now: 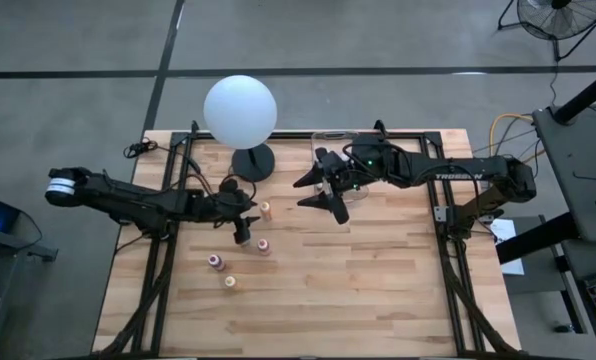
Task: Pick & Place food coloring
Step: Put the large green food coloring bottle into the transparent bin
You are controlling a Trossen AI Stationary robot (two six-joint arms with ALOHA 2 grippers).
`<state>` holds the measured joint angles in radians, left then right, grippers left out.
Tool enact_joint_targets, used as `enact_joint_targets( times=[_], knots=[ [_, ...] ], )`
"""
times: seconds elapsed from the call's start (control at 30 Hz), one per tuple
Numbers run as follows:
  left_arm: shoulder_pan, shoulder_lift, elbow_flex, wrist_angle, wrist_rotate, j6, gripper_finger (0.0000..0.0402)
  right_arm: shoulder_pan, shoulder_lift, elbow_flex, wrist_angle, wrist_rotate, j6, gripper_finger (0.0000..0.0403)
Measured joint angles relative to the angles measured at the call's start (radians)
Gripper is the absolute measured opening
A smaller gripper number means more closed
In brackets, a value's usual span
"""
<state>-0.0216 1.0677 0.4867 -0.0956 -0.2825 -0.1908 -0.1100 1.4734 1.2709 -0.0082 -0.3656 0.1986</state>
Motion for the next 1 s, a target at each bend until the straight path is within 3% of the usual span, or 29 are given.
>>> enact_joint_targets(
  times=[0.4,0.67,0.83,1.0],
  knots=[
    [0.000,-0.045,0.002,-0.036,-0.001,-0.026,0.0178,0.007,0.000,-0.001,-0.005,0.001,-0.014,0.0240],
    [0.000,-0.142,0.098,-0.324,0.007,-0.028,0.0178,0.007,0.000,-0.010,-0.019,0.001,-0.015,0.0240],
    [-0.002,-0.184,0.125,-0.426,0.130,0.034,0.0178,0.007,0.000,-0.025,-0.020,0.001,-0.016,0.0240],
    [-0.002,-0.210,0.122,-0.521,0.159,0.034,0.0178,0.007,0.000,-0.030,-0.037,-0.004,-0.016,0.0240]
  ],
)
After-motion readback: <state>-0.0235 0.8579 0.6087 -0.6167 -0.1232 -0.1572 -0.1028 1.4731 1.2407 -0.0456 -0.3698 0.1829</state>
